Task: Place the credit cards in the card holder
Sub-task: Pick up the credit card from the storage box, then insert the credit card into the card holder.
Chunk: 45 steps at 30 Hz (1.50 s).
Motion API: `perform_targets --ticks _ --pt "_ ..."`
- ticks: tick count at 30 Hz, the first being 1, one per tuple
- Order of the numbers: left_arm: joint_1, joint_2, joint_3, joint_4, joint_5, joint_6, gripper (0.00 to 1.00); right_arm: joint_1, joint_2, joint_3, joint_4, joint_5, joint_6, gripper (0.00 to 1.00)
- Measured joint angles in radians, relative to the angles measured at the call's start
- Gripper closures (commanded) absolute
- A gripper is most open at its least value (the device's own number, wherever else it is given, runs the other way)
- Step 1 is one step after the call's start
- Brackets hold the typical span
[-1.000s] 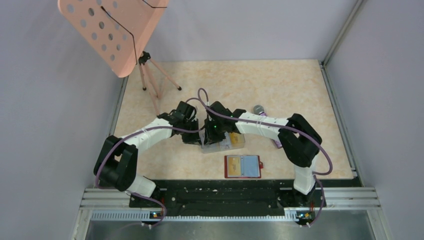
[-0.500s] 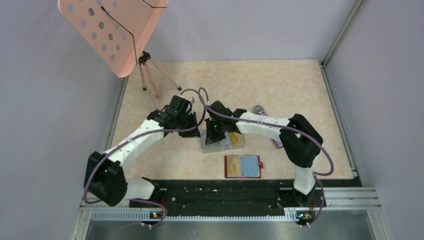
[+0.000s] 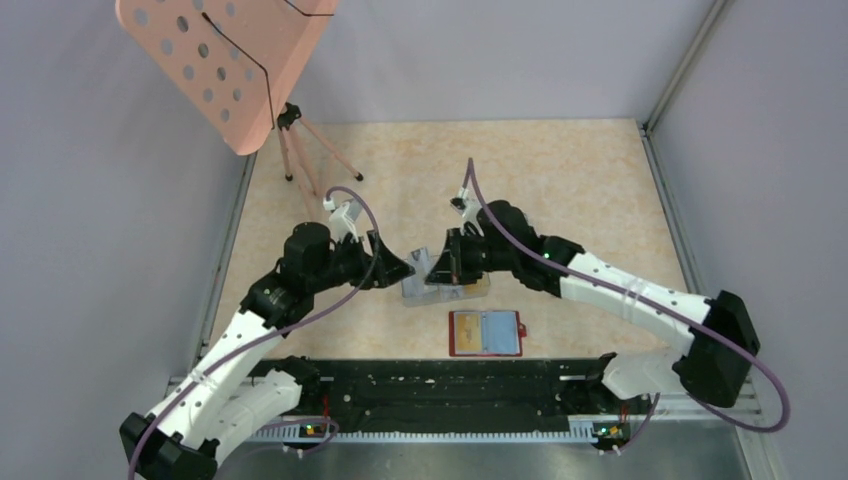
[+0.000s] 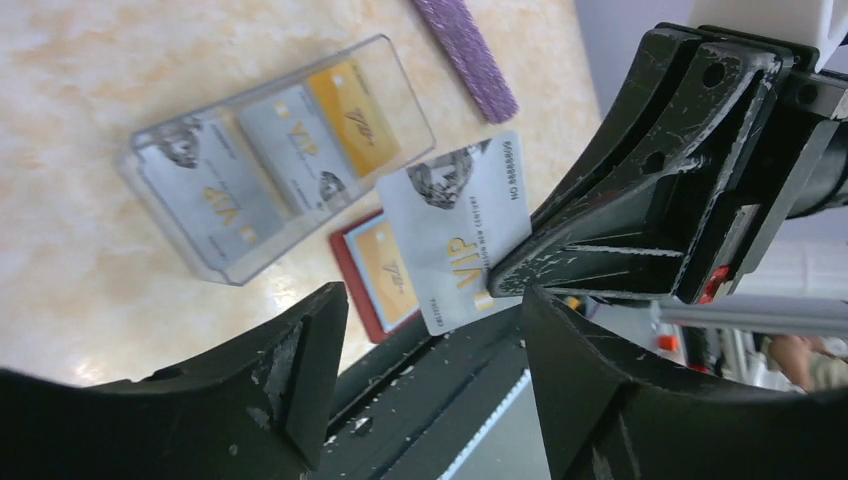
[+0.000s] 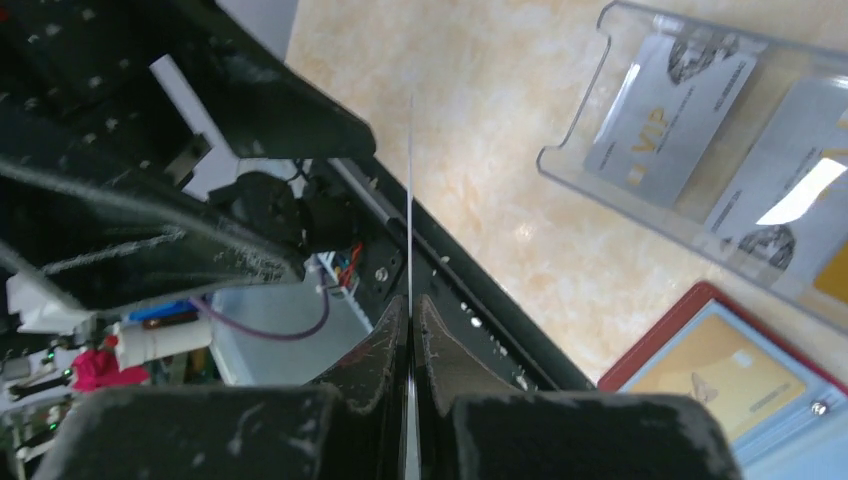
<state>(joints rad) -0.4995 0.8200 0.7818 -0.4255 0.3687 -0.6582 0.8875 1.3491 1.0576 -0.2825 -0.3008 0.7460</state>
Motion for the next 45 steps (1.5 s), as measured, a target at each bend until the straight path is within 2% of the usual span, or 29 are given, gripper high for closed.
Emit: perform_targets --ticks 5,11,16,18,19,25,28,33,36,40,45 --pt "0.000 -0.046 -0.128 0.168 0.127 -0.115 0.36 -0.010 -0.165 -0.151 0.069 -0.078 0.084 1.00" --pt "0.000 -0.051 -0.217 0.386 0.263 -0.253 0.44 -0.011 -0.280 -0.250 0.179 -0.137 0.194 1.00" --pt "0.000 -0.043 -0.244 0.556 0.356 -0.356 0.74 -0.011 -0.301 -0.273 0.250 -0.151 0.253 1.00" --pt "0.000 -0.037 -0.248 0.602 0.380 -0.382 0.95 -0.012 -0.302 -0.273 0.261 -0.150 0.262 1.00" --pt "0.001 -0.034 -0.248 0.612 0.385 -0.392 1.00 -0.012 -0.303 -0.273 0.269 -0.151 0.269 0.96" --pt "0.002 -0.033 -0.249 0.637 0.395 -0.424 1.00 -0.013 -0.302 -0.272 0.254 -0.128 0.271 0.50" --pt "0.001 -0.032 -0.275 0.712 0.396 -0.475 1.00 -0.014 -0.336 -0.272 0.184 -0.056 0.260 0.36" --pt "0.000 0.030 -0.326 0.994 0.470 -0.627 1.00 -0.031 -0.481 -0.270 0.051 0.076 0.251 0.31" --pt "0.000 0.119 -0.332 1.258 0.526 -0.767 1.00 -0.060 -0.558 -0.256 -0.024 0.138 0.249 0.30" --pt "-0.004 0.257 -0.314 1.626 0.575 -0.971 1.00 -0.087 -0.576 -0.230 -0.085 0.176 0.239 0.30" --pt "-0.074 0.304 -0.179 1.797 0.647 -1.076 1.00 -0.090 -0.542 -0.230 -0.138 0.179 0.225 0.30"
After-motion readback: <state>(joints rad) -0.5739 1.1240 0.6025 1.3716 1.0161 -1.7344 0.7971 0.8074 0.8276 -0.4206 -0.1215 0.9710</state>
